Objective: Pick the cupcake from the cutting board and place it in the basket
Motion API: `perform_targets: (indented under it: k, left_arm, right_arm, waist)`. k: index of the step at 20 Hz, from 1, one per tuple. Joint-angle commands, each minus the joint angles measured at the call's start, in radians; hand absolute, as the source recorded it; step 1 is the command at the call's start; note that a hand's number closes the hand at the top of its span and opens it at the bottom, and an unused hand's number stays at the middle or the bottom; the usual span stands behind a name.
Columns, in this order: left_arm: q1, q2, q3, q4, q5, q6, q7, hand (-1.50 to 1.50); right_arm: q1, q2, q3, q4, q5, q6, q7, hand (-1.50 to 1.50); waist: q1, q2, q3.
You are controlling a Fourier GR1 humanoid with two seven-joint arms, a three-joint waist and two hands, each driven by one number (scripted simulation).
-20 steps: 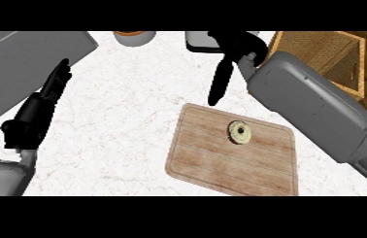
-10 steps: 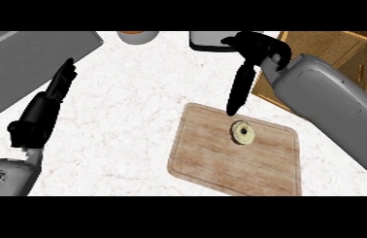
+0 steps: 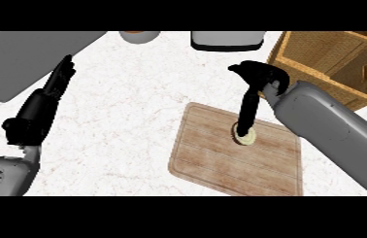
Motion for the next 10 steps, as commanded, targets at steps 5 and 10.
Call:
perform_targets:
  k: [5,10]
  left_arm:
    - [-0.041,-0.026,0.035,0.045,-0.019,-0.037,0.010,0.00]
    - [-0.023,-0.030,0.075,0.063,-0.015,-0.089,-0.029,0.00]
  right_arm:
    - [0.106,0.022,0.003,-0.001,0.095,0.044,0.063,-1.50]
    - [0.196,0.013,-0.028,-0.042,0.186,0.038,0.005,-1.50]
  waist:
    - [-0.001,0.002,0.000]
    - [-0.003,0.001,0.000]
